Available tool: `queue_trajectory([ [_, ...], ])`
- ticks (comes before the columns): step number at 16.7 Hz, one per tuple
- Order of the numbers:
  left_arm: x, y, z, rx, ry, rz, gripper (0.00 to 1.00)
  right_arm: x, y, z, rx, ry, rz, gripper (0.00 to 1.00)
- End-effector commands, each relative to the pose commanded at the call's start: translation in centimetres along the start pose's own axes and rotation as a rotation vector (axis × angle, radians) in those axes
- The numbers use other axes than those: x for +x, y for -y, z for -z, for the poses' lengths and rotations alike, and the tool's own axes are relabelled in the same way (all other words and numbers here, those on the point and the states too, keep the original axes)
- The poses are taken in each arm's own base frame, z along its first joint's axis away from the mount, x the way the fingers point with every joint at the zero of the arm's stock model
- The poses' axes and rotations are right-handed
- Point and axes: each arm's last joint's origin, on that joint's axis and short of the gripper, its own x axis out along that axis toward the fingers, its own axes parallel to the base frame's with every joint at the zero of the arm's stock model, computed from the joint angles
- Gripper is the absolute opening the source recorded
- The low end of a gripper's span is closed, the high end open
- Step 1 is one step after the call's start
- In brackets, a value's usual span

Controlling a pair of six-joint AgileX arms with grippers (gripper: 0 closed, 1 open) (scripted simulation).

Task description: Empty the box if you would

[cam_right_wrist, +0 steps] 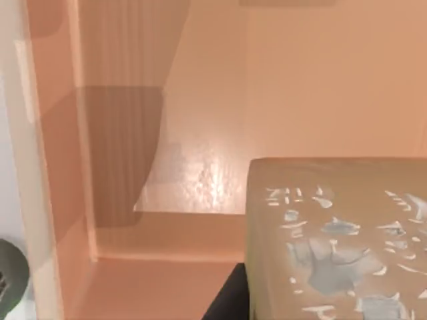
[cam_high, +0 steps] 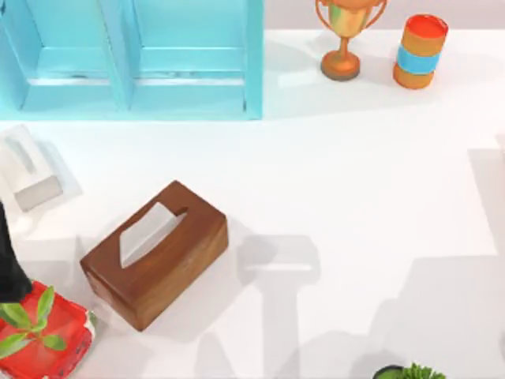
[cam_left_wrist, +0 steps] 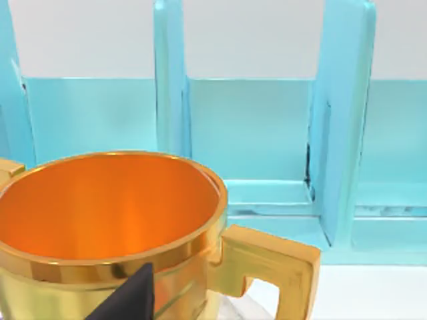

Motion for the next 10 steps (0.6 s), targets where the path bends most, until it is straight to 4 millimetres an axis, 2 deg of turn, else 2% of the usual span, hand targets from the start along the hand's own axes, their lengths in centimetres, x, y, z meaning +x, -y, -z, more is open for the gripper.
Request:
queue_trajectory([
  [3, 0.0, 0.0, 0.0, 0.000, 0.000, 0.000, 1.00, 0.5, -1.7, -3.4, -0.003, -0.003, 0.001, 0.00],
  [5, 0.0, 0.0, 0.0, 0.000, 0.000, 0.000, 1.00, 1.3, -4.4, -6.7, -0.007, -0.010, 0.001, 0.00],
  [7, 0.0, 0.0, 0.0, 0.000, 0.000, 0.000, 1.00, 2.6, -8.5, -10.1, -0.008, -0.017, 0.001, 0.00],
  [10, 0.0, 0.0, 0.0, 0.000, 0.000, 0.000, 1.00, 5.1, -16.8, -13.9, -0.001, -0.022, 0.004, 0.00],
])
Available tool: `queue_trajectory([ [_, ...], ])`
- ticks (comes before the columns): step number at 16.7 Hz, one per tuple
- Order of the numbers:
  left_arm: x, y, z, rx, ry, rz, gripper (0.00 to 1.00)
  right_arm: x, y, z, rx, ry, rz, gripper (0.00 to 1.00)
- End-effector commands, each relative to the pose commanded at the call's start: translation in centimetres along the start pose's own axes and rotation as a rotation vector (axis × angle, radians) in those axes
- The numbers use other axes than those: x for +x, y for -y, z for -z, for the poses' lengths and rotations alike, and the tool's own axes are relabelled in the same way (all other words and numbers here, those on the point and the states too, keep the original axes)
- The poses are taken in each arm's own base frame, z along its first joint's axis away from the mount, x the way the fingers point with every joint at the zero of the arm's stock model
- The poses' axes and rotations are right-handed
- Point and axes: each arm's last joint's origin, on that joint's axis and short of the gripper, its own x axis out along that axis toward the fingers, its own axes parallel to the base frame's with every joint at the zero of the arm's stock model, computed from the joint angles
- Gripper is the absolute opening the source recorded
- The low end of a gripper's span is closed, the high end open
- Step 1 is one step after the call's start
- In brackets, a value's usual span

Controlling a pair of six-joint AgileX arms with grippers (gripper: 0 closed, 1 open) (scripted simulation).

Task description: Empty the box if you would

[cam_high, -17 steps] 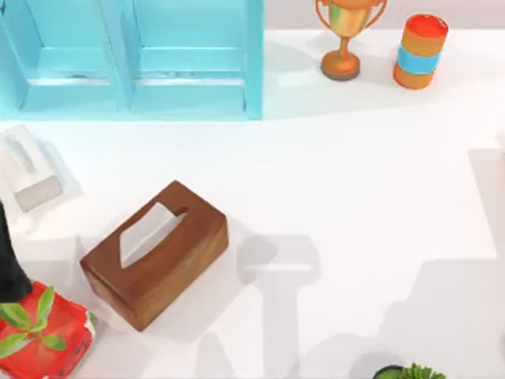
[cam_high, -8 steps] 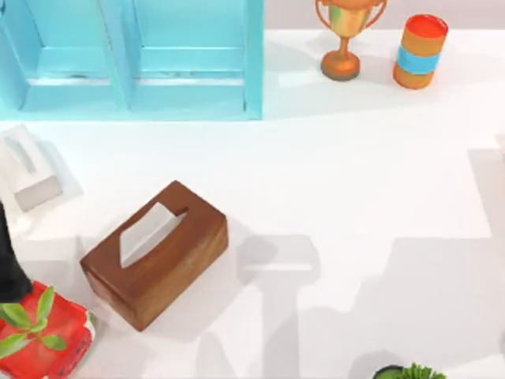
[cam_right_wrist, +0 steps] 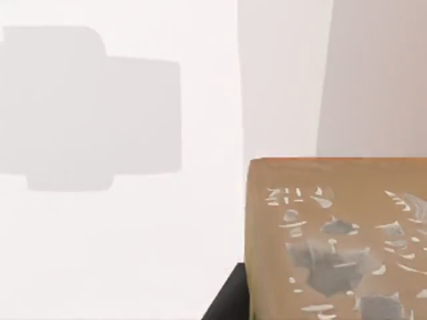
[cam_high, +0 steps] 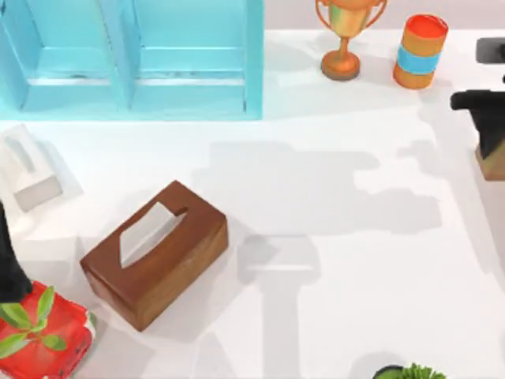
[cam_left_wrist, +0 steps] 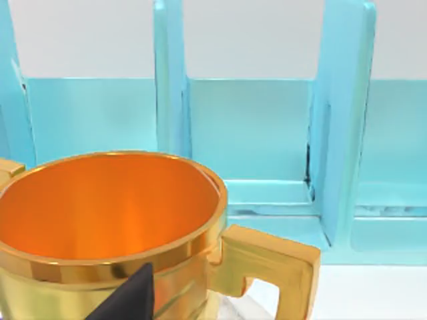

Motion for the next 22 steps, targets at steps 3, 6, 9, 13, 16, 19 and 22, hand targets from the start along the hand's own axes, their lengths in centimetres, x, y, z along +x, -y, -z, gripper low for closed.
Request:
queue_trajectory([
  [3, 0.0, 0.0, 0.0, 0.000, 0.000, 0.000, 1.00, 2.4, -7.5, -1.6, 0.002, 0.009, 0.005, 0.00],
  [6, 0.0, 0.0, 0.0, 0.000, 0.000, 0.000, 1.00, 3.9, -11.3, -2.0, 0.001, 0.022, 0.008, 0.00],
  [9, 0.0, 0.0, 0.0, 0.000, 0.000, 0.000, 1.00, 4.0, -11.6, -2.0, 0.001, 0.024, 0.008, 0.00],
  [13, 0.0, 0.0, 0.0, 0.000, 0.000, 0.000, 1.00, 4.6, -11.5, -1.9, 0.003, 0.016, 0.008, 0.00],
  [16, 0.0, 0.0, 0.0, 0.000, 0.000, 0.000, 1.00, 6.8, -11.6, -2.1, -0.002, 0.027, 0.005, 0.00],
  [19, 0.0, 0.0, 0.0, 0.000, 0.000, 0.000, 1.00, 8.5, -11.6, -2.1, 0.001, 0.024, 0.008, 0.00],
  [22, 0.0, 0.0, 0.0, 0.000, 0.000, 0.000, 1.00, 8.5, -11.6, -2.1, 0.001, 0.024, 0.008, 0.00],
])
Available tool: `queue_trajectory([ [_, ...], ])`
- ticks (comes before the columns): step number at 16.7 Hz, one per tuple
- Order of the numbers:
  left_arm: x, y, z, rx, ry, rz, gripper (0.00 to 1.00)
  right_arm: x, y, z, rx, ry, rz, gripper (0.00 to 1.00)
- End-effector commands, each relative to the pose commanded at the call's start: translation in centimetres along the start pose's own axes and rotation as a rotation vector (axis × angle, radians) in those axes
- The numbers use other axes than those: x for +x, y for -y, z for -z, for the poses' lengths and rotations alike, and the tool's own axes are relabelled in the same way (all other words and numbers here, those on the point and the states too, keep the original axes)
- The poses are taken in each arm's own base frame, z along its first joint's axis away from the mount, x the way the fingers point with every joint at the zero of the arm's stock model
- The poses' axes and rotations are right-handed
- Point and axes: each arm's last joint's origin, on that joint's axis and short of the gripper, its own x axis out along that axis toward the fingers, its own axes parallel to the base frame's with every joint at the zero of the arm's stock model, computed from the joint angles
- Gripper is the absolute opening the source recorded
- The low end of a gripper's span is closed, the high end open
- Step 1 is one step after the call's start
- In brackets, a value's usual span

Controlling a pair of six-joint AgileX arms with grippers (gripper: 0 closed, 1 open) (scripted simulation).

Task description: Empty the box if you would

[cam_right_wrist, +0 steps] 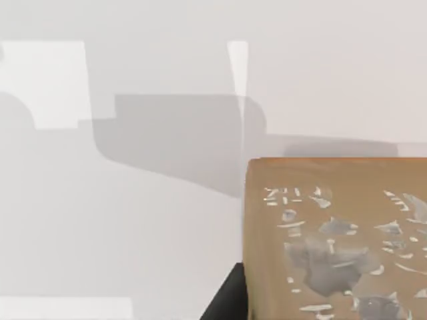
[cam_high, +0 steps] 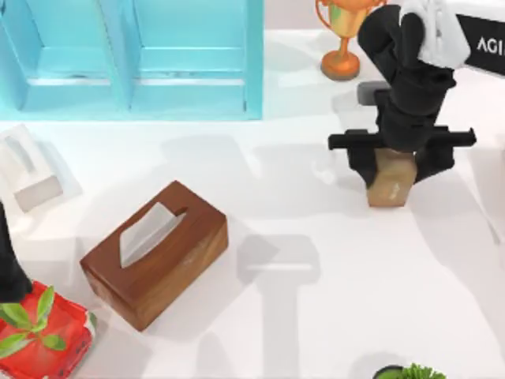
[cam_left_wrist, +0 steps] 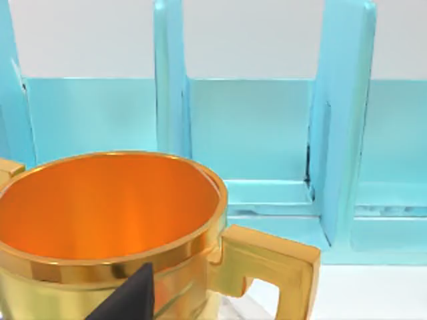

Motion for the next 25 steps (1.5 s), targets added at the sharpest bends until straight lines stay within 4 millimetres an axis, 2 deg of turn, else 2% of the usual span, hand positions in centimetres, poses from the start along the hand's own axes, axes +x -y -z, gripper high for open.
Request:
queue_trajectory([
  [13, 0.0, 0.0, 0.0, 0.000, 0.000, 0.000, 1.00, 0.0, 0.0, 0.0, 0.000, 0.000, 0.000, 0.98],
  [23, 0.0, 0.0, 0.0, 0.000, 0.000, 0.000, 1.00, -0.1, 0.1, 0.0, 0.002, -0.001, 0.000, 1.00],
  [25, 0.0, 0.0, 0.0, 0.000, 0.000, 0.000, 1.00, -1.0, 0.0, -0.2, 0.001, 0.000, 0.001, 1.00],
])
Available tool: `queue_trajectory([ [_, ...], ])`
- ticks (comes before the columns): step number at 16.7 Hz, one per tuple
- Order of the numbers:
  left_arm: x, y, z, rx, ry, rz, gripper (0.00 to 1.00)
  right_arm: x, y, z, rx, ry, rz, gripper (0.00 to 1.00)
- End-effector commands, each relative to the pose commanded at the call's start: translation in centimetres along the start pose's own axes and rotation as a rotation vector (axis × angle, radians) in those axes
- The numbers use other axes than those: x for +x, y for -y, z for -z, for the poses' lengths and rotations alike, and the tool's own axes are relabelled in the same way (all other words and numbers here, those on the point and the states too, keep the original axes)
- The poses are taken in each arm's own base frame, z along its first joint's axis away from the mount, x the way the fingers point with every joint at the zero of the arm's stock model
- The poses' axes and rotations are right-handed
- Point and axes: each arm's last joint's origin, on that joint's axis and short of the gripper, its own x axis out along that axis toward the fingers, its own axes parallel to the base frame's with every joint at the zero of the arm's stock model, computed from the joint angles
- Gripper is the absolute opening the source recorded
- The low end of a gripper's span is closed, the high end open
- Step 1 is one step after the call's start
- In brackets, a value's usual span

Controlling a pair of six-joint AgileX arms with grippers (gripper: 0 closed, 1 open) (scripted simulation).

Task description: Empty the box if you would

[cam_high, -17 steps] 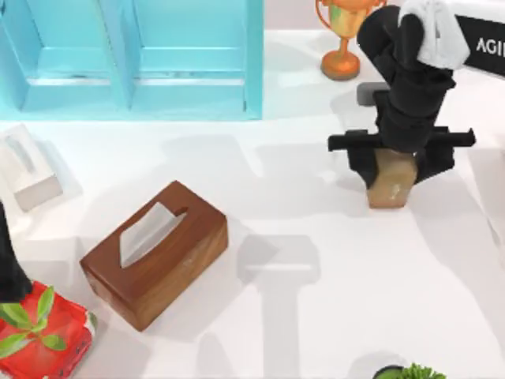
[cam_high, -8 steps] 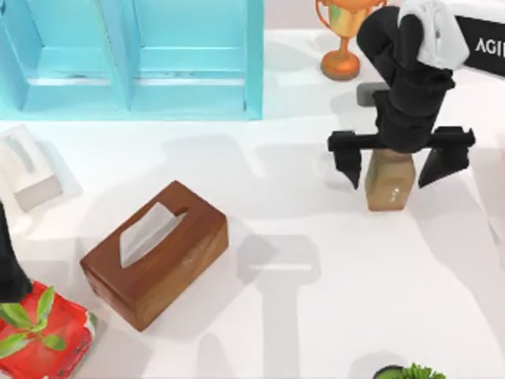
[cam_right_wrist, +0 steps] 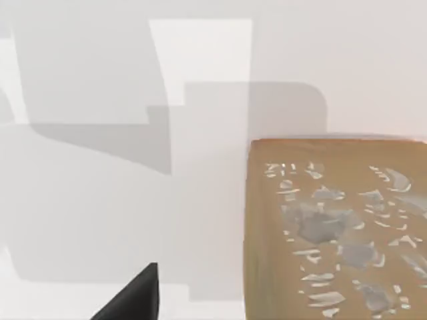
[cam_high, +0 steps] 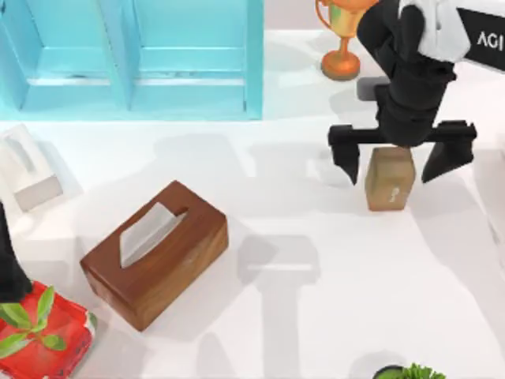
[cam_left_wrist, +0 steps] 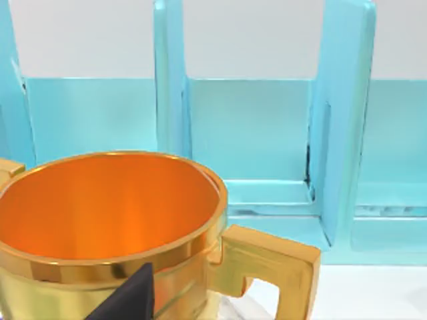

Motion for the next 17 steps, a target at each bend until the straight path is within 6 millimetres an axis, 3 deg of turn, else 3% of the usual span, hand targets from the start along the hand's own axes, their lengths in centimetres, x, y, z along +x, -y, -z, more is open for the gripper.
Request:
queue_trajectory([
  [7, 0.0, 0.0, 0.0, 0.000, 0.000, 0.000, 1.00, -6.7, 0.1, 0.1, 0.000, -0.003, -0.002, 1.00],
  [12, 0.0, 0.0, 0.0, 0.000, 0.000, 0.000, 1.00, -6.8, 0.1, 0.1, -0.001, -0.002, -0.001, 1.00],
  [14, 0.0, 0.0, 0.0, 0.000, 0.000, 0.000, 1.00, -7.0, 1.6, -0.2, -0.002, -0.003, 0.000, 1.00],
  [17, 0.0, 0.0, 0.0, 0.000, 0.000, 0.000, 1.00, -7.8, 7.1, -0.8, 0.000, -0.005, -0.001, 1.00],
])
